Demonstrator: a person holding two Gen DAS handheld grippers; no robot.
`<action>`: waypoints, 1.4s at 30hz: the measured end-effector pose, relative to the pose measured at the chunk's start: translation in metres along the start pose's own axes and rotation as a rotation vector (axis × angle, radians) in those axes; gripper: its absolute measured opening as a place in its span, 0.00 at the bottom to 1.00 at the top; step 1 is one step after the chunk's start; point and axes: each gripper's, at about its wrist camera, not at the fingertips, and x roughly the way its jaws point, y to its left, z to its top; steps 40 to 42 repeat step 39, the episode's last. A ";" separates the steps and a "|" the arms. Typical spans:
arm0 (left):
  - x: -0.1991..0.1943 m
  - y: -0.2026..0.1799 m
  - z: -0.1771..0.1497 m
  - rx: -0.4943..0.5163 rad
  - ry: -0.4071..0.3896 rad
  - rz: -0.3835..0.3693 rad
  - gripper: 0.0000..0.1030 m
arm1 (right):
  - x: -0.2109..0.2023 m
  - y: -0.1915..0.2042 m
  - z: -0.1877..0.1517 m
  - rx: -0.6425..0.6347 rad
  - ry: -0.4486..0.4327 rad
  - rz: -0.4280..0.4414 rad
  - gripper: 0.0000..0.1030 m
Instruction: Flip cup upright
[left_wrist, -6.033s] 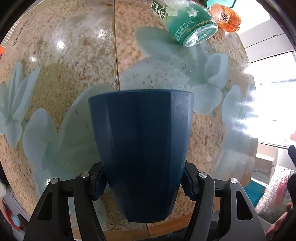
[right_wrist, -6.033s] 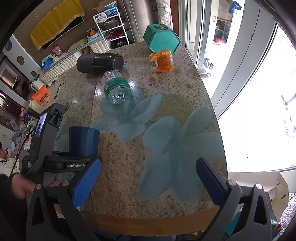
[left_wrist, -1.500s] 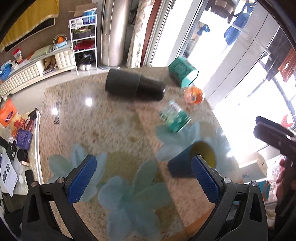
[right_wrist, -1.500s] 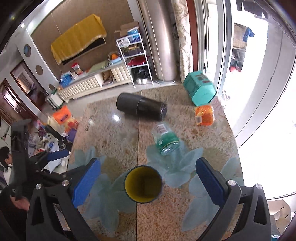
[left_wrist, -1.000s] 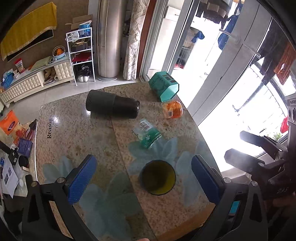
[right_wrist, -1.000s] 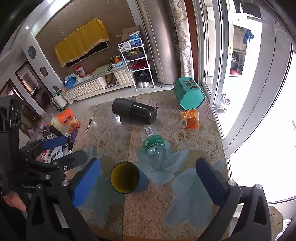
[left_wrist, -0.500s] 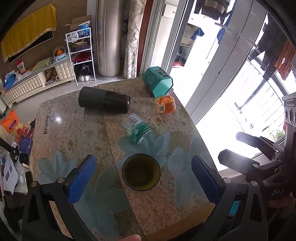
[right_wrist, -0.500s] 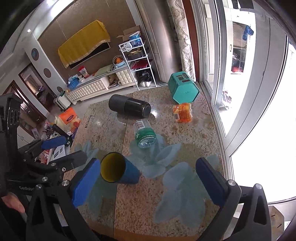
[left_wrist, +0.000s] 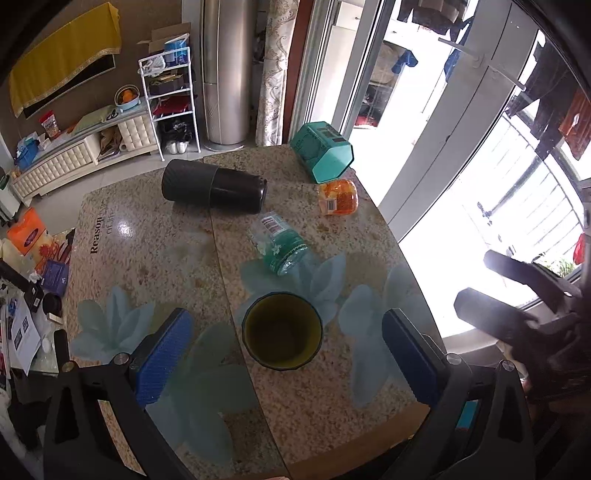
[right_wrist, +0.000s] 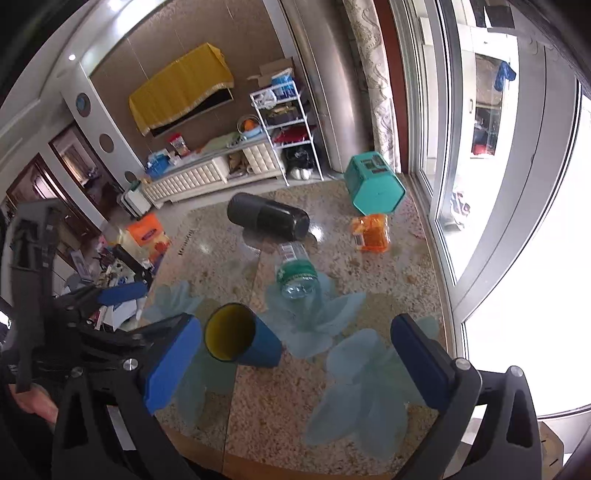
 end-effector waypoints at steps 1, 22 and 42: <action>0.000 -0.001 0.000 0.001 -0.001 0.000 1.00 | 0.001 -0.001 -0.001 -0.001 0.006 0.000 1.00; 0.002 -0.004 0.004 0.005 0.005 0.000 1.00 | 0.002 -0.006 -0.003 -0.001 0.029 -0.001 1.00; 0.006 0.001 0.006 0.005 0.010 -0.006 1.00 | 0.008 -0.004 -0.002 -0.001 0.046 -0.006 1.00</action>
